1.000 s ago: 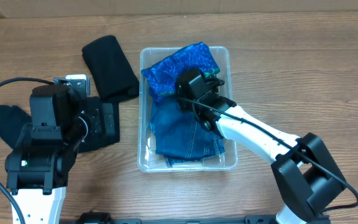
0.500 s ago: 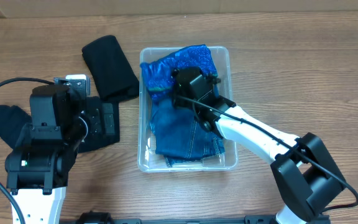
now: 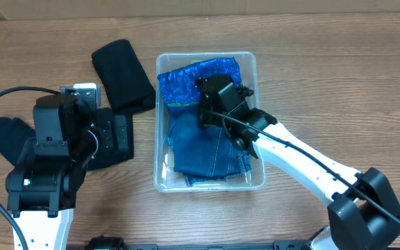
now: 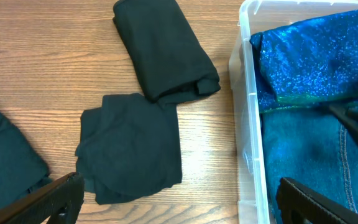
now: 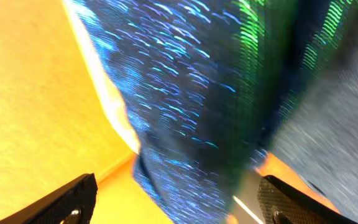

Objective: Pack container
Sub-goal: 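Press and flatten the blue fabric inside the container with the right gripper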

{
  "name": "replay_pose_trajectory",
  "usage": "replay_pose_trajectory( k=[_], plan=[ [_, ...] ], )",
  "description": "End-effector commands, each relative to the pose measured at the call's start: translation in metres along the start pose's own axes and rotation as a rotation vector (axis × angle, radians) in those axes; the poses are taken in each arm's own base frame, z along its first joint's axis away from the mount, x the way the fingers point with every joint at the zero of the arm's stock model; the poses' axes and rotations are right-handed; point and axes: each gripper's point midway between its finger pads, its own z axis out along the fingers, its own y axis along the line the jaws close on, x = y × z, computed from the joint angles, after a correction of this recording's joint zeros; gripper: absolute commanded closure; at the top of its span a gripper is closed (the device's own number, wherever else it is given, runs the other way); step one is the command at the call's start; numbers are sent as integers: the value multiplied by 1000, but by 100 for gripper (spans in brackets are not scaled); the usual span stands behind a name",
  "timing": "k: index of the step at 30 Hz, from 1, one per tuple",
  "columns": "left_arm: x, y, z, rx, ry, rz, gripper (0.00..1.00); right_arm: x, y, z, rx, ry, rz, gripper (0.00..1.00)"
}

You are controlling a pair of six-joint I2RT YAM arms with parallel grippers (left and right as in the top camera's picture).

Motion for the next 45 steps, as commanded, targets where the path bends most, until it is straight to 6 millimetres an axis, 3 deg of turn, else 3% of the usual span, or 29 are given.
replay_pose_trajectory(
  k=[1, 6, 8, 9, 13, 15, 19, 20, 23, 24, 30, 36, 40, 45],
  plan=[
    [-7, -1, -4, -4, -22, 20, 0, 30, -9, -9, 60, 151, -42, 13],
    [-8, -1, -4, -4, -26, 20, 0, 40, -9, -18, 40, 220, -354, 15],
    [-9, -1, -4, -4, -29, 20, 0, 37, -5, -26, 27, 199, -466, 7],
    [-9, -1, -4, -4, -29, 20, 0, 35, -1, -32, 13, 182, -550, 0],
    [-10, -1, -4, -4, -33, 20, 0, 29, 23, -54, -63, 103, -940, 0],
    [-10, -1, -4, -4, -33, 20, 0, 31, 33, -61, -89, 84, -1187, 16],
    [-10, -1, -4, -4, -33, 20, 0, 31, 37, -69, -68, 74, -1598, 30],
    [-10, -1, -4, -4, -32, 20, 0, 27, 36, -70, -51, 61, -1630, 35],
    [-10, -1, -4, -4, -32, 20, 0, 3, 40, -70, 28, -35, -1649, 73],
    [-10, -1, -4, -4, -32, 20, 0, -3, 41, -68, 37, -44, -1643, 77],
    [-10, -1, -4, -4, -33, 20, 0, -30, 51, -45, 31, -44, -1673, 89],
    [-10, -1, -4, -4, -32, 20, 0, -29, 42, -16, 26, -3, -1720, 93],
    [-10, -1, -4, -4, -32, 20, 0, -29, 17, 9, 61, 88, -1715, 93],
    [-10, -1, -4, -4, -32, 20, 0, -37, -31, 46, 164, 223, -1691, 93]
  ],
)
